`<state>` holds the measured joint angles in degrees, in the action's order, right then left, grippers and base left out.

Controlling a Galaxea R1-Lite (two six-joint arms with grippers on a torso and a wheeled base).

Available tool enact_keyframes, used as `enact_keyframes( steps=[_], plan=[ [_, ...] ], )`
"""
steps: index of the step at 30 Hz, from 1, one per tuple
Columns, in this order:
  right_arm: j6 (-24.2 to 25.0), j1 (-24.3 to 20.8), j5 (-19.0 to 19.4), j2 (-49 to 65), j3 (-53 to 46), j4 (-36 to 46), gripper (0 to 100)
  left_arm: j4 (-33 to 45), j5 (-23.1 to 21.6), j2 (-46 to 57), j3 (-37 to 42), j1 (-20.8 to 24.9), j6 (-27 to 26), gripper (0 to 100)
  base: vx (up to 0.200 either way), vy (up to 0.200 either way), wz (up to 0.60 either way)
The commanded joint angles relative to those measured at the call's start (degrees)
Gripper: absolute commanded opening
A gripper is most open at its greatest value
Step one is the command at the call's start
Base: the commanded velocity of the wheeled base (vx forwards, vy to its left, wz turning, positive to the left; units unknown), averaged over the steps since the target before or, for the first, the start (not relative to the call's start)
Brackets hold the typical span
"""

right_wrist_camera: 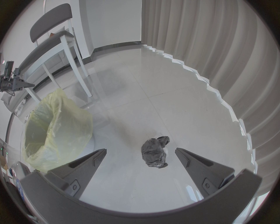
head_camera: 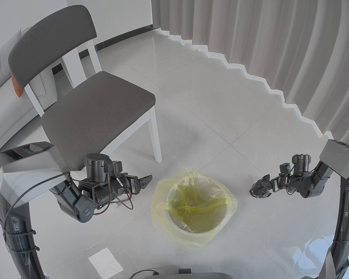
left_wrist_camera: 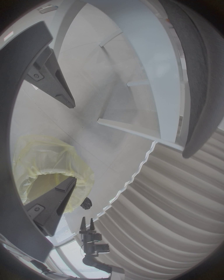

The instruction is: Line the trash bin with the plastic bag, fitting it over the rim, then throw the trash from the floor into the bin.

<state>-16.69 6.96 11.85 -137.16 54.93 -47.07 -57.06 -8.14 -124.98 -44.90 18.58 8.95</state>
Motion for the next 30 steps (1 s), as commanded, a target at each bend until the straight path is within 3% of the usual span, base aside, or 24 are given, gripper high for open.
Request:
enact_keyframes(
  steps=[1,11,21,26,30],
  plan=[
    [-0.01,0.25,0.02,-1.1,0.7,-0.04,100,-1.3,0.23,2.11,2.36,-0.03,0.02,100,0.0,0.0,0.0],
    [-0.1,2.71,0.02,-0.13,0.18,-0.22,100,-3.32,1.46,4.22,5.26,0.49,-0.07,100,0.0,0.0,0.0],
    [-4.93,9.83,1.33,9.36,-6.68,-0.48,100,-7.8,2.43,10.02,11.85,0.58,0.02,100,0.0,0.0,0.0],
    [-4.84,9.12,1.33,9.8,-8.61,-2.15,100,-8.06,2.52,4.39,10.62,0.49,-0.16,100,0.0,0.0,0.0],
    [-4.32,6.57,1.25,10.15,-12.74,-8.92,100,-8.68,2.96,-5.63,7.46,0.41,-0.33,100,0.0,0.0,0.0]
  ],
)
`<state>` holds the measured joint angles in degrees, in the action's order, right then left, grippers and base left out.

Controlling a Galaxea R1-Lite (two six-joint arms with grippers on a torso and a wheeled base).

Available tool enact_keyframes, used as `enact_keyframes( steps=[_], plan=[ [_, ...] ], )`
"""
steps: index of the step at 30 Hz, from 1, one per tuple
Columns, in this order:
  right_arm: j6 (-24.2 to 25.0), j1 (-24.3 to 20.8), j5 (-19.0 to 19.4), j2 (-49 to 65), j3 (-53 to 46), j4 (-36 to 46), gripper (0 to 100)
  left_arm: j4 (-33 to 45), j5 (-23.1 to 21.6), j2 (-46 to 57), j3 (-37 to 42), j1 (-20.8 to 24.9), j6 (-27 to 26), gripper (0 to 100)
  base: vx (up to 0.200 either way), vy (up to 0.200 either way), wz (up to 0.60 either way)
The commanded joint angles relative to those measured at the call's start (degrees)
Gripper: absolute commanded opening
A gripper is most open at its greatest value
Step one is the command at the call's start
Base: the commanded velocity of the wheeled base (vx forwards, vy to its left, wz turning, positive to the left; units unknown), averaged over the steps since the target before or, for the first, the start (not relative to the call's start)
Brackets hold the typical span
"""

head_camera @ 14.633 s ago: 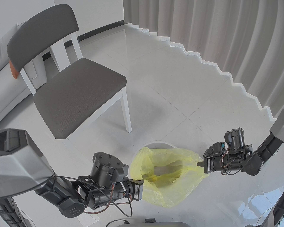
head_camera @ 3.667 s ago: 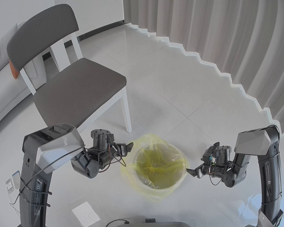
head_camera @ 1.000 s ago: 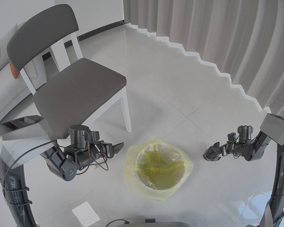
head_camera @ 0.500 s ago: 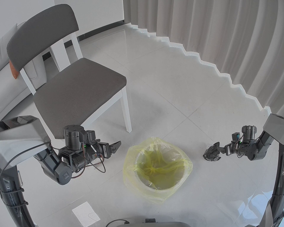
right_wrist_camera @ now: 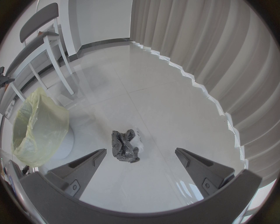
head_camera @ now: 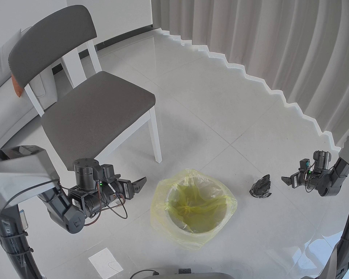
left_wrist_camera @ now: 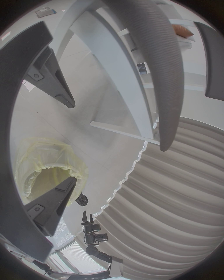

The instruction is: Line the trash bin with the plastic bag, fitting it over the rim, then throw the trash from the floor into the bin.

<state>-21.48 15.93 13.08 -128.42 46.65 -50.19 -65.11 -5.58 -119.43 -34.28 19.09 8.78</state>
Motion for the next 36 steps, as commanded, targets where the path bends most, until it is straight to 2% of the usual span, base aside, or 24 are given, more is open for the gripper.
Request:
enact_keyframes(
  steps=[1,4,9,12,18,21,26,29,36],
  plan=[
    [0.47,-2.49,0.02,1.68,-5.26,-7.2,100,-0.9,0.4,-12.49,-3.6,-0.02,-0.52,100,0.0,0.0,0.0],
    [0.39,-2.31,0.19,2.91,-8.16,-11.33,100,-2.57,-0.13,-14.95,-2.11,0.25,-3.33,100,0.0,0.0,0.0],
    [0.47,-1.96,0.98,5.11,-10.0,-11.77,100,-4.06,-0.22,-15.04,1.41,2.79,-3.59,100,0.0,0.0,0.0],
    [0.47,-2.05,2.48,5.98,-11.15,-11.86,100,-4.06,-0.04,-18.03,-0.44,4.2,-3.77,100,0.0,0.0,0.0],
    [0.47,-2.31,2.74,6.78,-12.11,-12.13,100,-0.54,0.49,-21.19,-4.57,4.82,-4.03,100,0.0,0.0,0.0],
    [0.47,-2.31,2.74,7.3,-12.55,-12.39,100,5.43,0.66,-22.07,-8.79,4.82,-4.12,100,0.0,0.0,0.0],
    [0.47,-2.31,2.83,7.74,-12.82,-12.48,100,9.04,1.54,-23.04,-13.09,4.9,-4.38,100,0.0,0.0,0.0],
    [0.47,-2.22,3.71,7.83,-12.82,-12.57,100,13.25,2.16,-24.45,-18.28,5.34,-4.56,100,0.0,0.0,0.0],
    [0.39,-2.22,3.88,8.09,-12.73,-12.48,100,32.24,2.6,-27.26,-34.98,4.64,-6.84,100,0.0,0.0,0.0]
  ],
)
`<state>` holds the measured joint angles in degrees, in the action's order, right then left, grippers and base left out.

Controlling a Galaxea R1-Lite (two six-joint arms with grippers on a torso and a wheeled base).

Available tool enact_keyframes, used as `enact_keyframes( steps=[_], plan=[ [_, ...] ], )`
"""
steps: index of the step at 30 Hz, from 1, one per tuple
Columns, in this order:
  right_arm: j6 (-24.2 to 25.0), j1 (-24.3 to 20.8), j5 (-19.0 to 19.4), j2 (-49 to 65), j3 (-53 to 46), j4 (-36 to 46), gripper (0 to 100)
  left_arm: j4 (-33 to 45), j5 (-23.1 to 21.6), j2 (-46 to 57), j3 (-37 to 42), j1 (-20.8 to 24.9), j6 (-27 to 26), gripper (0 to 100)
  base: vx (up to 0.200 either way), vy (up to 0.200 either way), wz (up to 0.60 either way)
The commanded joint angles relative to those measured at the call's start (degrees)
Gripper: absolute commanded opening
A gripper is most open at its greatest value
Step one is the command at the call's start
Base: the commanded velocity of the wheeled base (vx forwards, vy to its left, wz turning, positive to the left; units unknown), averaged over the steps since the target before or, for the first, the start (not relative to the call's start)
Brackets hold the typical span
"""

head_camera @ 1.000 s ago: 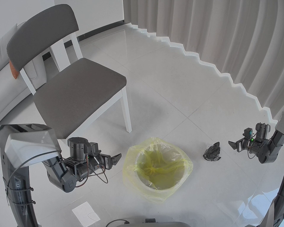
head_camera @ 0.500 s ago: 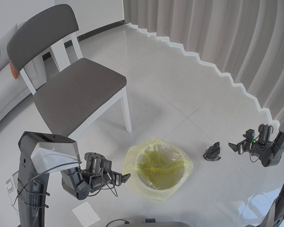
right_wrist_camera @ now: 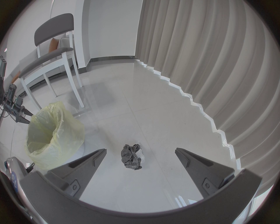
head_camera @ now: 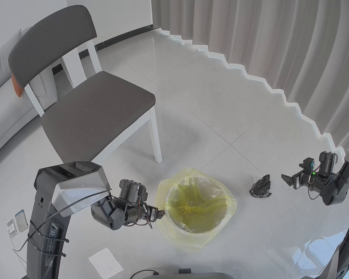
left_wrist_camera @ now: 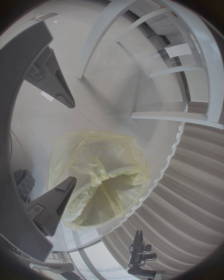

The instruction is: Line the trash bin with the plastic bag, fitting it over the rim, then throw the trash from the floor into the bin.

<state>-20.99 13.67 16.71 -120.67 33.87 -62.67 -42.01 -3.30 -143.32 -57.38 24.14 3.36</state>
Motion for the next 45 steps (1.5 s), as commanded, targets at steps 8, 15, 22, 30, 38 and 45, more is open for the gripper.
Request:
enact_keyframes(
  steps=[8,15,22,30,38,45],
  plan=[
    [-0.1,0.05,0.25,-0.26,0.41,0.18,100,23.29,1.28,-8.64,-30.6,0.82,-0.9,100,0.0,0.0,0.0],
    [-0.28,-0.13,0.25,-0.17,0.76,0.53,100,24.96,2.69,-8.55,-30.6,0.38,-0.99,100,0.0,0.0,0.0],
    [-0.37,-0.22,0.25,-0.26,1.29,0.8,100,25.05,3.66,-6.7,-27.78,-0.76,-1.61,100,0.0,0.0,0.0],
    [0.51,-1.1,0.25,-0.26,5.6,5.19,100,24.08,4.45,-1.43,-20.49,-4.01,-3.54,100,0.0,0.0,0.0],
    [15.02,-9.89,0.25,-2.28,10.52,7.12,100,14.15,3.83,5.95,-8.27,-5.33,-2.84,100,0.0,0.0,0.0],
    [16.25,-15.78,-0.45,-10.19,21.24,14.51,100,5.09,3.74,11.58,0.08,-4.71,-2.84,100,0.0,0.0,0.0]
  ],
)
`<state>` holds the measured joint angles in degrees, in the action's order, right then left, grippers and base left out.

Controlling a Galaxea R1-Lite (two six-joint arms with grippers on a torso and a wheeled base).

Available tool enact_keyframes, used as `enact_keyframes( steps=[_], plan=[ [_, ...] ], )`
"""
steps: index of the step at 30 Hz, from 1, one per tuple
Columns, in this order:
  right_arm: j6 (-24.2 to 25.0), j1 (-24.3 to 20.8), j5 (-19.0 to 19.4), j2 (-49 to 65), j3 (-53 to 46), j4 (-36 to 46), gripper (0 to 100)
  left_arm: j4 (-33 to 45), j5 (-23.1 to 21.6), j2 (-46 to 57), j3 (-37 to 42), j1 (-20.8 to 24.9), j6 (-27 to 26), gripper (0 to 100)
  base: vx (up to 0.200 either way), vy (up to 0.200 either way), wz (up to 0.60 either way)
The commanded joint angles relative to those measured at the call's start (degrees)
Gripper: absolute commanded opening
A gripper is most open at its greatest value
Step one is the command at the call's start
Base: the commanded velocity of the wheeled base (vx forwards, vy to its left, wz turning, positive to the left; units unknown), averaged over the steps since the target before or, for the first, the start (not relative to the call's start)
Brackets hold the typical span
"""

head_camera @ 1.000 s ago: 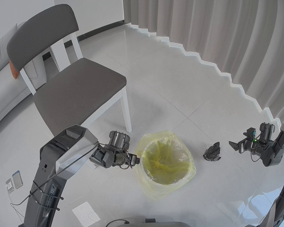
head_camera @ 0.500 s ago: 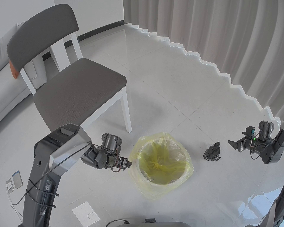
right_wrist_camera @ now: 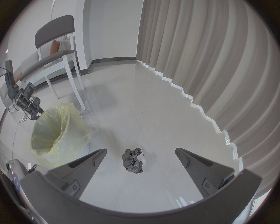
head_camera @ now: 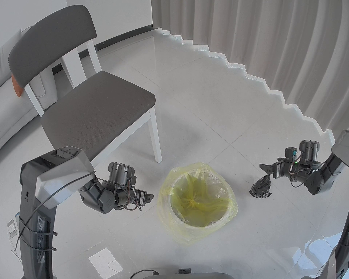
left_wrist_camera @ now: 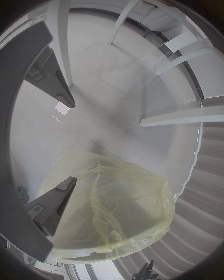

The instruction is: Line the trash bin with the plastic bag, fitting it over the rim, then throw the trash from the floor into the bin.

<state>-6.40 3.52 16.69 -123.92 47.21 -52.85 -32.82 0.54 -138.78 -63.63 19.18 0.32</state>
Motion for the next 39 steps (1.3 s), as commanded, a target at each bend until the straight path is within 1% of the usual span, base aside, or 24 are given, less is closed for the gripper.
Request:
enact_keyframes(
  steps=[1,5,10,15,29,36,39],
  plan=[
    [1.65,-5.9,-0.52,-7.48,8.6,5.39,100,-4.36,-0.1,7.56,6.59,0.34,0.3,100,0.0,0.0,0.0],
    [1.48,-8.01,-0.69,-10.29,11.67,9.08,100,-5.68,0.08,10.98,8.88,1.65,1.0,100,0.0,0.0,0.0],
    [0.6,-8.97,-0.69,-12.93,11.58,11.1,100,-7.96,0.25,13.89,11.96,2.62,1.44,100,0.0,0.0,0.0],
    [-2.48,-8.97,-0.69,-15.3,11.67,12.33,100,-11.57,0.43,16.08,15.56,3.06,1.35,100,0.0,0.0,0.0],
    [-3.44,-10.38,-0.6,-16.36,10.18,12.24,100,-12.71,0.43,16.43,16.96,2.97,1.44,100,0.0,0.0,0.0],
    [-3.44,-12.22,-0.6,-19.87,14.49,13.03,100,-12.89,0.43,16.35,17.14,2.97,1.53,100,0.0,0.0,0.0],
    [-3.36,-12.84,-0.6,-21.45,17.3,15.4,100,-13.5,0.43,16.26,17.14,3.06,2.32,100,0.0,0.0,0.0]
  ],
)
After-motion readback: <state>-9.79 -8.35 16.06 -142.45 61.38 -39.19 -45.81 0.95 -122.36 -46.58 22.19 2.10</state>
